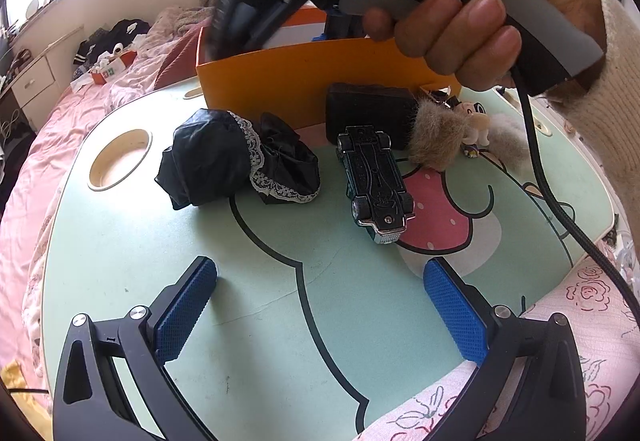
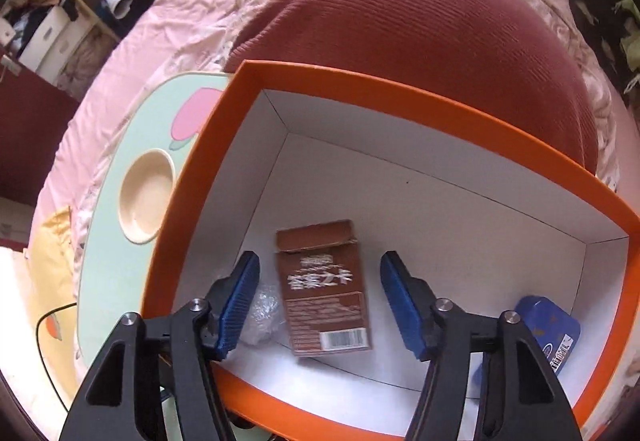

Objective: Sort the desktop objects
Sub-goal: 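Grasp the brown milk carton from the box with the right gripper and place it on the table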

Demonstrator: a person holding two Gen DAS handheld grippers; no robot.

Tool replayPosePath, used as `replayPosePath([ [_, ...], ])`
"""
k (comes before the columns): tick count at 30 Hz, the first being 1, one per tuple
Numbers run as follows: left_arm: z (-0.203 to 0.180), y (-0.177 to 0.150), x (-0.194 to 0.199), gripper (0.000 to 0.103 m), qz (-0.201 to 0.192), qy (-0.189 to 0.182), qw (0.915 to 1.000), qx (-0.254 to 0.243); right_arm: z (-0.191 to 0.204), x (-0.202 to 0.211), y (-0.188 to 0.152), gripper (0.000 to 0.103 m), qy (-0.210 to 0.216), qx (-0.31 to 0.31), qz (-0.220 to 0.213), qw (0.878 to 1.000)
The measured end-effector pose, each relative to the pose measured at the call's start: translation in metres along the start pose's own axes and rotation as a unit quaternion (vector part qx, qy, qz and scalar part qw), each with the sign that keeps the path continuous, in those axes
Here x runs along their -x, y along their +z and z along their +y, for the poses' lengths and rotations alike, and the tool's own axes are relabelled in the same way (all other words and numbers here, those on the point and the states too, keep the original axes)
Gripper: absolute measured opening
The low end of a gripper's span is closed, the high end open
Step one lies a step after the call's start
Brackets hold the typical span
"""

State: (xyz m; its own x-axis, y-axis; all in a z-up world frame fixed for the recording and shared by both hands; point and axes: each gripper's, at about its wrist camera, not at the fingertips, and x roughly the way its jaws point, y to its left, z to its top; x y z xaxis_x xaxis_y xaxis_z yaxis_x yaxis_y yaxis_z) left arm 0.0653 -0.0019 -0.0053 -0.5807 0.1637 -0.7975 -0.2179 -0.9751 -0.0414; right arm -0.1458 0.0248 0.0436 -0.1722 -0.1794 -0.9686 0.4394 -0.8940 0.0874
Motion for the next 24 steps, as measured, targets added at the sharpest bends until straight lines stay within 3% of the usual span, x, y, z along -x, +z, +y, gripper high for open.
replayPosePath([
  [1, 0.000, 0.000, 0.000, 0.103, 0.000, 0.000, 1.0000, 0.000, -0.001, 0.001, -0.003, 0.040, -0.022, 0.008, -0.005, 1.000],
  [2, -0.001, 0.000, 0.000, 0.103, 0.000, 0.001, 1.0000, -0.001, -0.003, 0.002, -0.005, 0.040, -0.024, 0.009, -0.010, 1.000],
  [7, -0.001, 0.003, 0.001, 0.103, -0.003, 0.001, 1.0000, -0.002, -0.031, 0.019, -0.009, 0.039, 0.029, -0.036, -0.043, 0.998],
  [12, -0.004, 0.005, 0.003, 0.103, -0.006, 0.004, 1.0000, -0.001, -0.050, 0.085, -0.023, 0.039, 0.060, -0.056, -0.133, 0.988],
  [16, -0.008, 0.007, 0.007, 0.103, -0.011, 0.003, 0.9999, -0.004, -0.052, 0.128, -0.059, 0.039, 0.066, -0.048, -0.176, 0.981],
  [21, -0.012, 0.011, 0.007, 0.103, -0.018, 0.005, 0.9998, -0.001, -0.053, 0.126, -0.112, 0.039, 0.039, -0.034, -0.173, 0.984],
  [24, -0.014, 0.003, 0.002, 0.103, -0.016, 0.008, 0.9998, -0.003, -0.060, 0.098, -0.137, 0.039, 0.081, -0.059, -0.146, 0.984],
])
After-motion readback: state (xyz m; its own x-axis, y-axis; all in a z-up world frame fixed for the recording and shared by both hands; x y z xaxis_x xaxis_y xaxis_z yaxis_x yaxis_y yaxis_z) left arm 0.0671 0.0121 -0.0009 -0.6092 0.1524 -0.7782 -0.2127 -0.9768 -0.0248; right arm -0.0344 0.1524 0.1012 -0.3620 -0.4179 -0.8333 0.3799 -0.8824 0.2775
